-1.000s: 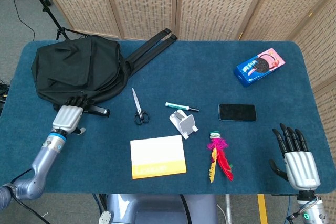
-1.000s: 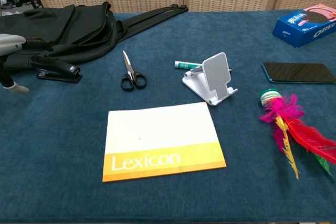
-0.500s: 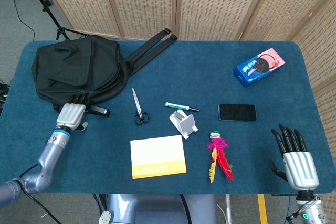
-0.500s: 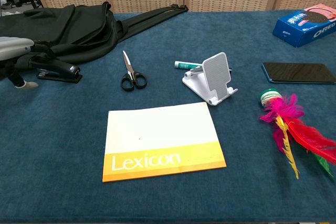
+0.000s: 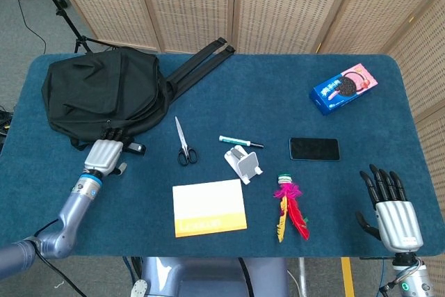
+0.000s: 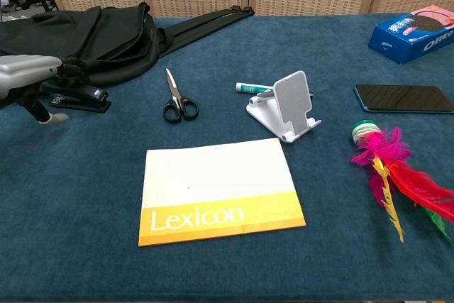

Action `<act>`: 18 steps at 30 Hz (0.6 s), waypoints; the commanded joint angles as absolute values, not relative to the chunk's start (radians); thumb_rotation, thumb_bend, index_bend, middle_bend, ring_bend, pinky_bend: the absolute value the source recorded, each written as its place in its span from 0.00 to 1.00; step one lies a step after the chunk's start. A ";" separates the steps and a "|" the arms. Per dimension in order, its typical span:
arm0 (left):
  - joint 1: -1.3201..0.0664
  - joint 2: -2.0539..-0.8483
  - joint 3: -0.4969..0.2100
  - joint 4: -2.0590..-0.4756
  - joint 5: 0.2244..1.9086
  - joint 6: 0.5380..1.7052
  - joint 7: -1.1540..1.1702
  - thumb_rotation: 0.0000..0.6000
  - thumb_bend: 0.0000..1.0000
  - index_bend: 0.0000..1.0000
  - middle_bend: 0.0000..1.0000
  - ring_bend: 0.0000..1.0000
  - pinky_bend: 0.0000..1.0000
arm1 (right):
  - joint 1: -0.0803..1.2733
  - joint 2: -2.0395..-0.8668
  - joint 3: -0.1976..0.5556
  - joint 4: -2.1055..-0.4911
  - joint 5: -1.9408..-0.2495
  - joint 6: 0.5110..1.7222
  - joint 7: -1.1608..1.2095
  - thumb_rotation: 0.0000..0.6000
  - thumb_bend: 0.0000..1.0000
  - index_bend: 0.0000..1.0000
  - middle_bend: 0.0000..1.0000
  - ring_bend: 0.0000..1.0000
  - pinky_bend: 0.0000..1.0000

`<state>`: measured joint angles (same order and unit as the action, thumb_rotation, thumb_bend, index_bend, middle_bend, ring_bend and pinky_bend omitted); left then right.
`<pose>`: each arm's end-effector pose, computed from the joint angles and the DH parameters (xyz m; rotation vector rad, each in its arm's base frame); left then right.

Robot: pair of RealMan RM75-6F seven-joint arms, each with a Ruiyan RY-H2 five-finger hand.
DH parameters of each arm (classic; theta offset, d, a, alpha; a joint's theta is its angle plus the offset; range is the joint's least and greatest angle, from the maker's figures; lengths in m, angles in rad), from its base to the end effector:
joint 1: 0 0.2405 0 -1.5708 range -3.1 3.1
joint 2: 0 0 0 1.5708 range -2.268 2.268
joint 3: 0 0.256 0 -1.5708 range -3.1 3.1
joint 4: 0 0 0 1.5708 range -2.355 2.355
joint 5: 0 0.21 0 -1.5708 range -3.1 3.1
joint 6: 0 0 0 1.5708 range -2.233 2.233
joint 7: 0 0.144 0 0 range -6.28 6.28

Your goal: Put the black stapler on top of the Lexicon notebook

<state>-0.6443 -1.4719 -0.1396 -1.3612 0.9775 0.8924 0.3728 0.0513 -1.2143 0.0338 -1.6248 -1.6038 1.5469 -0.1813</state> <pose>-0.2444 0.3476 0.0142 -1.7279 -1.0165 -0.6259 -0.2891 -0.1660 0.1293 1.4466 -0.7890 0.9114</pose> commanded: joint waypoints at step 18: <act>-0.636 -1.526 -0.126 -1.288 0.985 0.949 0.402 1.00 0.50 0.52 0.25 0.23 0.20 | 0.050 -1.214 0.033 -1.626 -1.609 1.551 -0.181 1.00 0.34 0.07 0.00 0.00 0.00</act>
